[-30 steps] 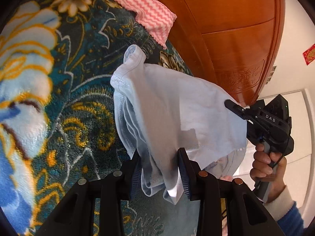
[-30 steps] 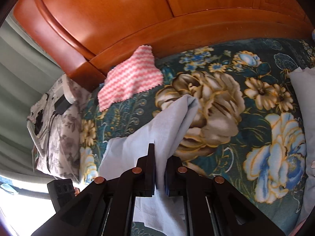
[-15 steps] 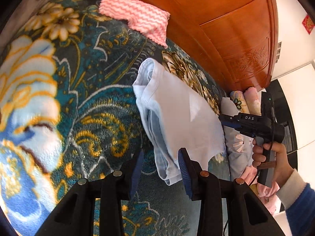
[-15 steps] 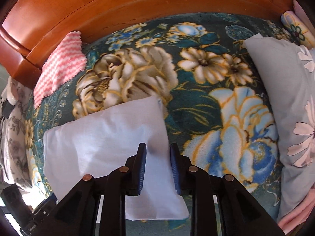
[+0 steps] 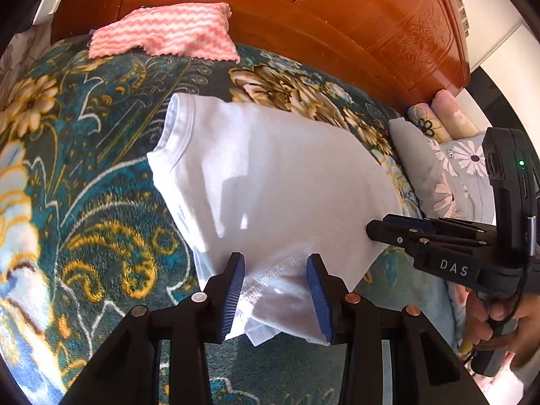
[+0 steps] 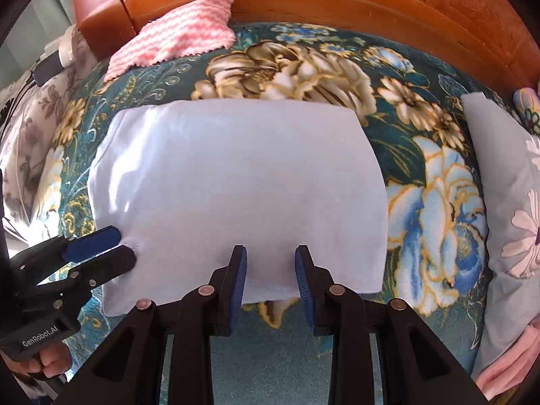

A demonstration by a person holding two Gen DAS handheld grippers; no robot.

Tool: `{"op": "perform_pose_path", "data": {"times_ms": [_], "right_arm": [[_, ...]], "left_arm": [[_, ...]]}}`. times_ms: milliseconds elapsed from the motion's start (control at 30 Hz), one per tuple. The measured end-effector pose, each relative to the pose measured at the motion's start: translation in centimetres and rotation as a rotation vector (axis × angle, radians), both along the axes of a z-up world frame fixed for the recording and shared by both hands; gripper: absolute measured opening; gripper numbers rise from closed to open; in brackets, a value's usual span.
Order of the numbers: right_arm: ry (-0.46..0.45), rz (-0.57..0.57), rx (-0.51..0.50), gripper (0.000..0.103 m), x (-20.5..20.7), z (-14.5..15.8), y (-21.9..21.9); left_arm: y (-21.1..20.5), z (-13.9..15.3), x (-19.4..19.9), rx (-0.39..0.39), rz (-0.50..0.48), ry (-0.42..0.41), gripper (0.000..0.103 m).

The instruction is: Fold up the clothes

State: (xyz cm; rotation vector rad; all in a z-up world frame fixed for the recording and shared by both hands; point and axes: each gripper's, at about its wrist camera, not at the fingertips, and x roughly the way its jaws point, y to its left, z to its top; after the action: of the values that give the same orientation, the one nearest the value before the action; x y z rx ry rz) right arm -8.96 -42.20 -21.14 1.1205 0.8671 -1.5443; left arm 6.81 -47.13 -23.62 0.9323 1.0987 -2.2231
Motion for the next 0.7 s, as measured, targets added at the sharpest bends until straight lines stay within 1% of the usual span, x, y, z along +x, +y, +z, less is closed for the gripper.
{"op": "perform_pose_path", "data": {"times_ms": [100,133,167,267,333,400,433,500,567,633,667,700], "right_arm": [[-0.043,-0.117,-0.007,0.031,-2.1,-1.2,1.4],[-0.057,-0.148,-0.015,0.033,-2.6,-1.4,1.9],[-0.069,-0.177,-0.030,0.035,-2.8,-1.4,2.3],[-0.075,-0.250,-0.083,0.036,-2.5,-0.8,3.9],[-0.047,-0.277,-0.121,0.036,-1.4,-0.5,5.2],[-0.031,-0.278,-0.141,0.040,0.2,-0.7,6.6],[-0.021,-0.273,-0.142,0.044,1.0,-1.1,7.2],[-0.015,-0.245,-0.126,0.044,2.7,-2.1,8.3],[-0.013,-0.237,-0.114,0.045,3.9,-3.1,9.2],[0.026,-0.247,-0.160,0.047,4.9,-3.3,10.2],[0.025,-0.267,-0.176,0.048,5.0,-3.5,10.5],[0.023,-0.287,-0.192,0.050,5.1,-3.6,10.8]], "left_arm": [[0.3,-0.1,-0.1,-0.020,-0.011,0.001,0.043],[0.2,-0.1,-0.2,-0.021,-0.014,-0.005,0.043],[0.3,0.0,-0.2,-0.023,-0.015,-0.009,0.043],[0.6,0.5,0.2,-0.037,-0.004,-0.011,0.044],[1.3,0.9,0.7,-0.064,0.018,-0.019,0.044],[2.3,1.1,1.5,-0.100,0.049,-0.039,0.048],[2.8,1.2,2.0,-0.119,0.067,-0.051,0.049],[3.8,1.0,2.9,-0.143,0.106,-0.070,0.051],[4.6,0.4,3.7,-0.148,0.129,-0.088,0.054],[5.4,-0.2,4.0,-0.179,0.131,-0.123,0.055],[6.0,-0.3,4.0,-0.214,0.120,-0.132,0.055],[6.5,-0.3,3.9,-0.245,0.111,-0.143,0.059]]}}
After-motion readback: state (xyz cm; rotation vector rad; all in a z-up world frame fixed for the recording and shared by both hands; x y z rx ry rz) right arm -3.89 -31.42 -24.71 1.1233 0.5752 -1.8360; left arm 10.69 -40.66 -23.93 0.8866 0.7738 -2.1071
